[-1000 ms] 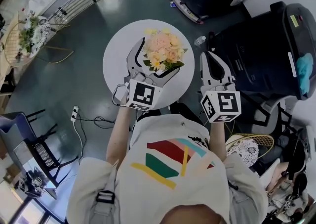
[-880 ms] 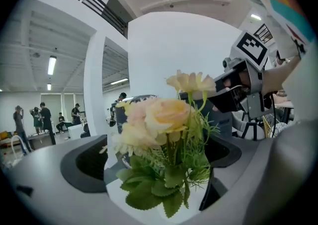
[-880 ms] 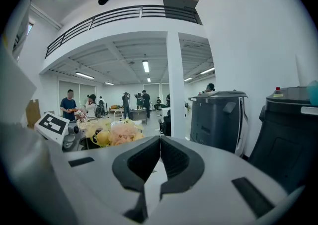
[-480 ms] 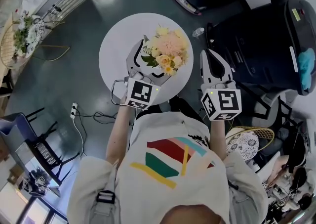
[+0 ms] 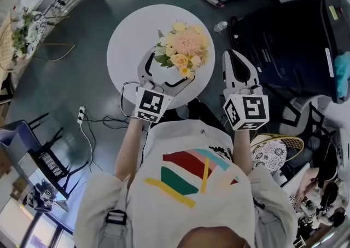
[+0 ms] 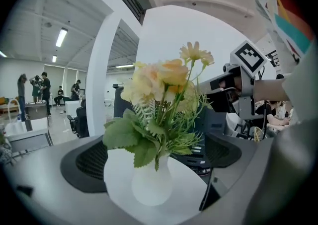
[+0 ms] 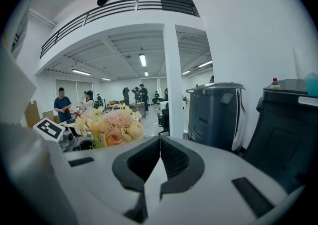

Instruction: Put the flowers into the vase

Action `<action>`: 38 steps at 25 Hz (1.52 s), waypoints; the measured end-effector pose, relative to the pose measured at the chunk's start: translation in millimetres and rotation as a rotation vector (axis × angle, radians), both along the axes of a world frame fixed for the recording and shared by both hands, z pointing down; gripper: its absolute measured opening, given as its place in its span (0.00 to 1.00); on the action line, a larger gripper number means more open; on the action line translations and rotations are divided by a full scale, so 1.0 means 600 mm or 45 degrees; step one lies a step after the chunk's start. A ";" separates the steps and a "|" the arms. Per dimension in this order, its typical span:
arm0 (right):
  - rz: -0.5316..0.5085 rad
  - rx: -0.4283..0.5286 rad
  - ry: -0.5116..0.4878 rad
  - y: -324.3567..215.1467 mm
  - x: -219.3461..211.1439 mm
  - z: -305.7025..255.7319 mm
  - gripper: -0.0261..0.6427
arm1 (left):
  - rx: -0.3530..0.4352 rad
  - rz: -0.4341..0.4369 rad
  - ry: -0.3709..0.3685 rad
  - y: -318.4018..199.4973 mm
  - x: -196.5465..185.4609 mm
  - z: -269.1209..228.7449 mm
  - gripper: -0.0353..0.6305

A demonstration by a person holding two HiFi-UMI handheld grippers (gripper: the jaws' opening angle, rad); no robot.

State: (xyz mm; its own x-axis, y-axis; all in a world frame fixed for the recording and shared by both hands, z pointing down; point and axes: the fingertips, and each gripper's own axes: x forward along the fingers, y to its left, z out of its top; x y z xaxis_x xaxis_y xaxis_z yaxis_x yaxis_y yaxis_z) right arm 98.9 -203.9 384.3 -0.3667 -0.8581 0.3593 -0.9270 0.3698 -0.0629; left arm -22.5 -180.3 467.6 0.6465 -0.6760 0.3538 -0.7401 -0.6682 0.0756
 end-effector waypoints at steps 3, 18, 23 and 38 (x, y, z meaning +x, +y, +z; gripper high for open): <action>-0.002 -0.004 -0.003 0.002 0.001 0.002 0.06 | -0.010 -0.012 0.004 0.008 -0.004 0.002 0.93; -0.107 0.061 -0.020 -0.020 -0.025 -0.028 0.06 | 0.022 -0.323 0.021 -0.004 -0.160 -0.021 0.93; -0.161 0.141 -0.046 -0.035 -0.045 -0.070 0.06 | 0.179 -0.468 0.081 -0.009 -0.232 -0.100 0.93; -0.293 0.474 -0.235 -0.055 -0.125 -0.271 0.06 | 0.712 -0.995 0.254 -0.008 -0.354 -0.432 0.07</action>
State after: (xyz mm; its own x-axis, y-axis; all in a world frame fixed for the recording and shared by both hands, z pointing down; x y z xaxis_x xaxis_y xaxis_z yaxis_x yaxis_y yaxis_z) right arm 24.1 -237.2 221.7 -0.5912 -0.8052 -0.0460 -0.8042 0.5928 -0.0430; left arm -235.2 -185.2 208.3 -0.0409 -0.9757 -0.2151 -0.9973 0.0266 0.0690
